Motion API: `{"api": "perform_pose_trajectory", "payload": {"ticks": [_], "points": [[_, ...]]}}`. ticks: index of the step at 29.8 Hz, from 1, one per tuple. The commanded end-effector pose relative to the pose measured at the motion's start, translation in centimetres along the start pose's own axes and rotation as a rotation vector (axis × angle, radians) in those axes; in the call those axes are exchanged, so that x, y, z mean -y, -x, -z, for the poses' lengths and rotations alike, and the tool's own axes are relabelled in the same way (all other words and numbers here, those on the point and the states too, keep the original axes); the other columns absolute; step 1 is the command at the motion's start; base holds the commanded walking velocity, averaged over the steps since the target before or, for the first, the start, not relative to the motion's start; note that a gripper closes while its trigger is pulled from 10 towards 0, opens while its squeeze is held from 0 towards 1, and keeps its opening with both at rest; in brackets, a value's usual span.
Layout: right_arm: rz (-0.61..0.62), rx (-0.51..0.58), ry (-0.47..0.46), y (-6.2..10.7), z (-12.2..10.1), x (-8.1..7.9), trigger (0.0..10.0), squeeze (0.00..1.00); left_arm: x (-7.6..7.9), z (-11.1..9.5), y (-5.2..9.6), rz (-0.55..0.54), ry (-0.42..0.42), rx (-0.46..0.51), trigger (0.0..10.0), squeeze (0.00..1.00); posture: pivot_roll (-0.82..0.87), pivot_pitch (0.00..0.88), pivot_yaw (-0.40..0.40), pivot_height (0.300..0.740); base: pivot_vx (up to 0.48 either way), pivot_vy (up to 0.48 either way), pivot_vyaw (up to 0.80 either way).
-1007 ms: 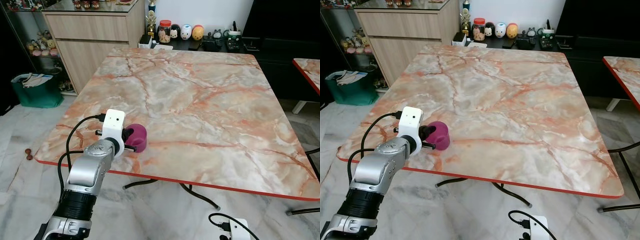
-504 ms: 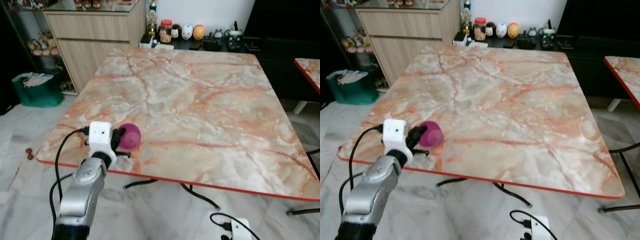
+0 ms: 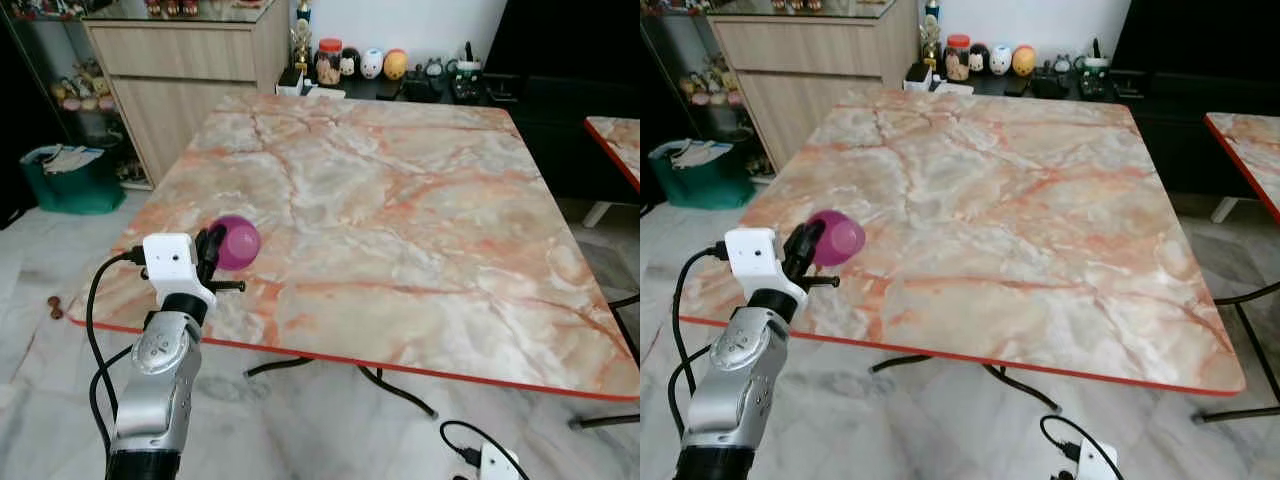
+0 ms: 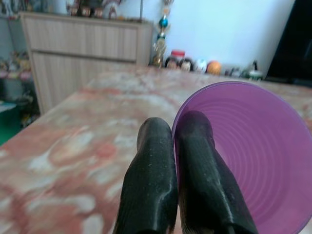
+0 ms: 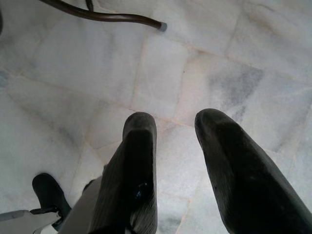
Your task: Setting the table
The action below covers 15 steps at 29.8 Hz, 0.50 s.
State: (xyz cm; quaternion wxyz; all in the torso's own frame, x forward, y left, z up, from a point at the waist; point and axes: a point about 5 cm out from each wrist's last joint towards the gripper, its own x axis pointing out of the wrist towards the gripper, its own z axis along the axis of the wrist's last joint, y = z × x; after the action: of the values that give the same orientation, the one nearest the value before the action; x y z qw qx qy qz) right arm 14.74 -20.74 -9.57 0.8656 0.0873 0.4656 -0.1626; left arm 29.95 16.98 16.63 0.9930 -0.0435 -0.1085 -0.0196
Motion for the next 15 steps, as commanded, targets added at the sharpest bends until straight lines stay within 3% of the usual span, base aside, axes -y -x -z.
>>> {"api": "perform_pose_trajectory", "payload": {"ticks": [1, 15], "points": [[0.021, -0.001, -0.013, 0.03, 0.07, 0.58, 10.0, 0.0, 0.71, -0.22, -0.4, 0.017, 0.018, 0.023, 10.0, 0.0, 0.05, 0.0, -0.04, 0.74, 0.0, -0.48, 0.0], [0.033, 0.001, -0.008, 0.04, 0.06, 0.67, 10.0, 0.0, 1.06, -0.44, -1.22, 0.025, 0.026, 0.053, 10.0, 0.0, 0.04, 0.0, -0.043, 0.74, 0.0, -0.48, 0.0]]}}
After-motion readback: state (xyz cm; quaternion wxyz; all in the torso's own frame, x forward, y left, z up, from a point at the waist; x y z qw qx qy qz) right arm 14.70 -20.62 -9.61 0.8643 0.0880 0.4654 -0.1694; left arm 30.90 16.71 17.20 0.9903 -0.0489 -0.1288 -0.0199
